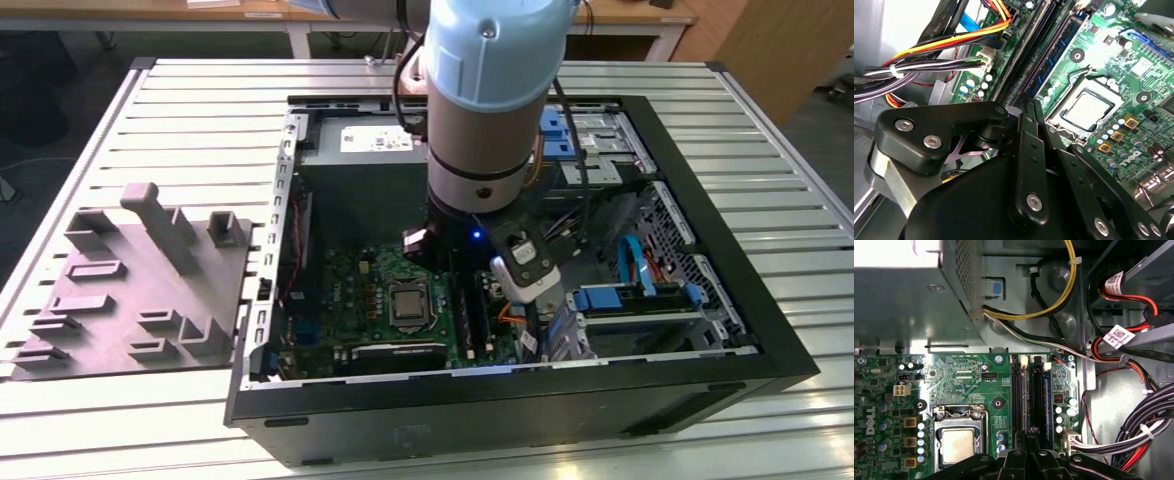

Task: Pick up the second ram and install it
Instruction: 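Insert the second ram into the second slot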

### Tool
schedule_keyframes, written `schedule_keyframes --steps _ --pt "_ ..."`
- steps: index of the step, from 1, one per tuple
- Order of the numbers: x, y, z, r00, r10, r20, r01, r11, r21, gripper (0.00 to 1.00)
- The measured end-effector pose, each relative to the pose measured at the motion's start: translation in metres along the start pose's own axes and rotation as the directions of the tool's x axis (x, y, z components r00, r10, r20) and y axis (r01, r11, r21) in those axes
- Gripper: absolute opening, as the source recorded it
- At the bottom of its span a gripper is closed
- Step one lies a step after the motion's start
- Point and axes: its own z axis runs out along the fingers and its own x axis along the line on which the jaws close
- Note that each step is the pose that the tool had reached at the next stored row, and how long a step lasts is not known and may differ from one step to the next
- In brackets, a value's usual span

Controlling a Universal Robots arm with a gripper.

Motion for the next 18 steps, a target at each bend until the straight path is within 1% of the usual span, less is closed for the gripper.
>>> schedule_keyframes --steps 2,10,18 --pt "0.0005 -0.0001 0.0012 1.0 0.0 -0.0001 0.0 1.0 0.0001 0.12" --pt "0.0006 -0.0002 0.0018 1.0 0.0 0.0 0.0 1.0 0.0 0.12" --pt "0.0007 -0.0003 0.0028 1.0 0.0 -0.0001 0.0 1.0 -0.002 0.12"
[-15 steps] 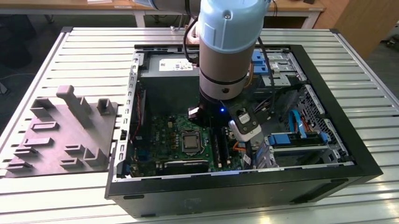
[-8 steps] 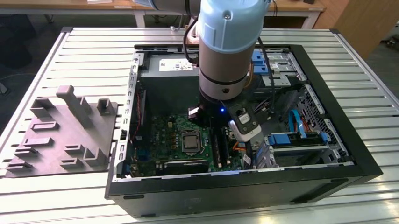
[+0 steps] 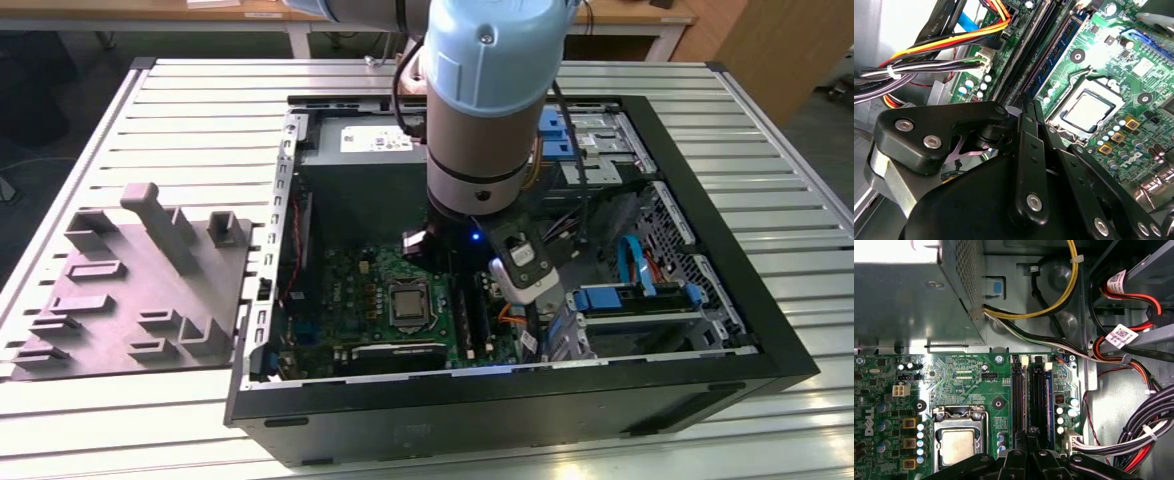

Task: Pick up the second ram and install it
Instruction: 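Insert the second ram into the second slot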

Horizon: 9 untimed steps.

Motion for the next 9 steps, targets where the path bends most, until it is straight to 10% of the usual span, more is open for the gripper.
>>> schedule_keyframes --steps 9 --pt "0.0001 -0.0005 0.0028 1.0 0.0 -0.0005 0.0 1.0 -0.0084 0.12"
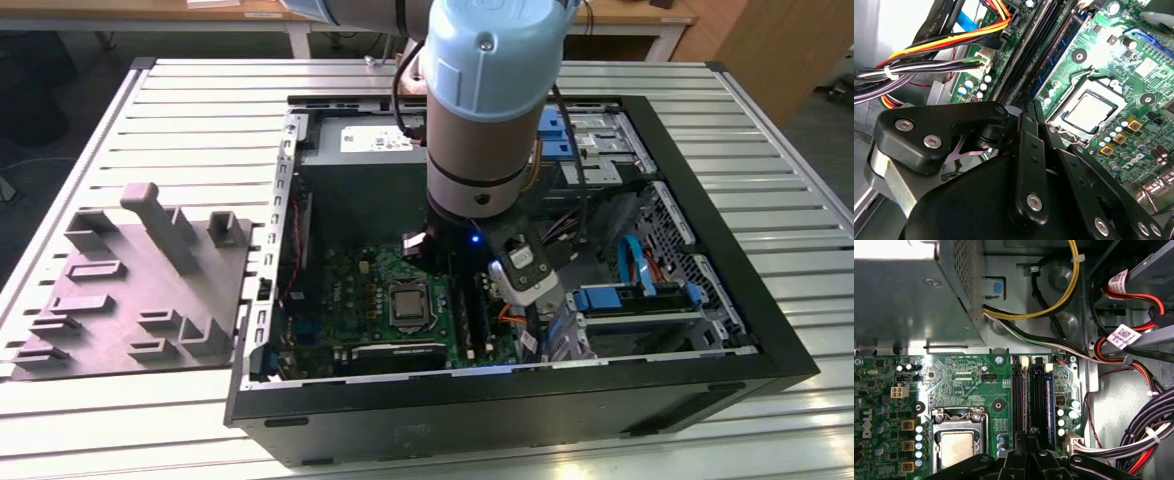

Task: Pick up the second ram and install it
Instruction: 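Insert the second ram into the second slot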

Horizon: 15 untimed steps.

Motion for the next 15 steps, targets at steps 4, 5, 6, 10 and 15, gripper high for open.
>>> schedule_keyframes --steps 4,5,6,10,15 --pt "0.0 0.0001 0.0002 1.0 0.0 0.0 0.0 1.0 -0.0015 0.12" --pt "0.0 0.0001 0.0003 1.0 0.0 0.0001 0.0 1.0 -0.0017 0.12" --pt "0.0 -0.0001 0.0005 1.0 0.0 -0.0001 0.0 1.0 -0.0038 0.12" --pt "0.0 -0.0002 0.0012 1.0 0.0 -0.0003 0.0 1.0 -0.0081 0.12" --pt "0.0002 -0.0007 0.0027 1.0 0.001 -0.0006 -0.001 0.9999 -0.0143 0.12"
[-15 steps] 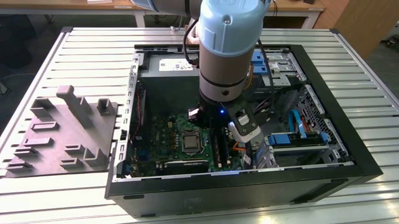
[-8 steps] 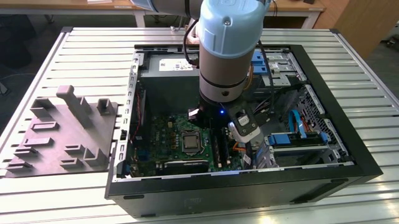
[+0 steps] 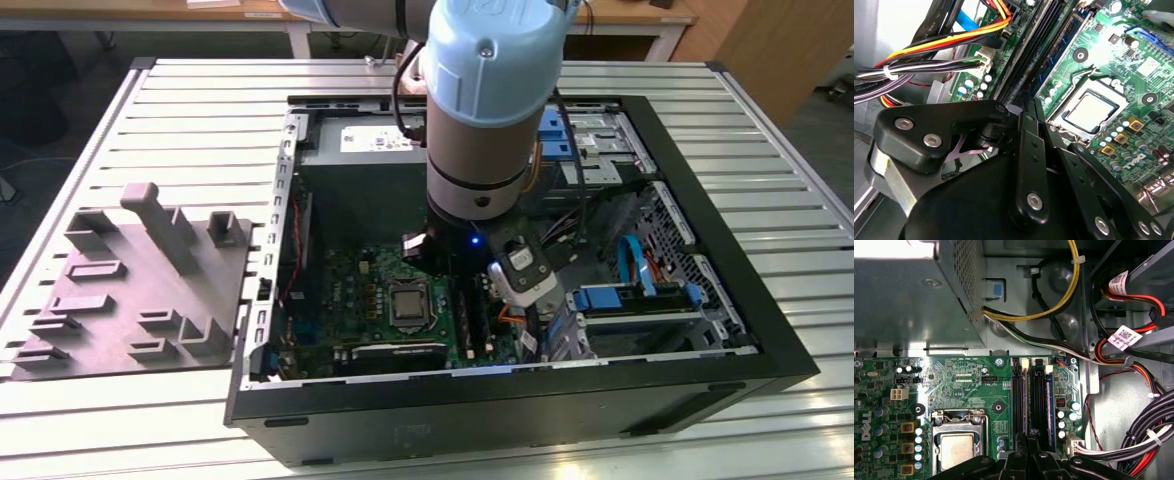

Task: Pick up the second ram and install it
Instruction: 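Insert the second ram into the second slot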

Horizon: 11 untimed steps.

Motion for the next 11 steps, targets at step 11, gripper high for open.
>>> schedule_keyframes --steps 11 --pt "-0.0001 0.0004 0.0019 1.0 0.0 0.0012 0.0 1.0 -0.0048 0.13"
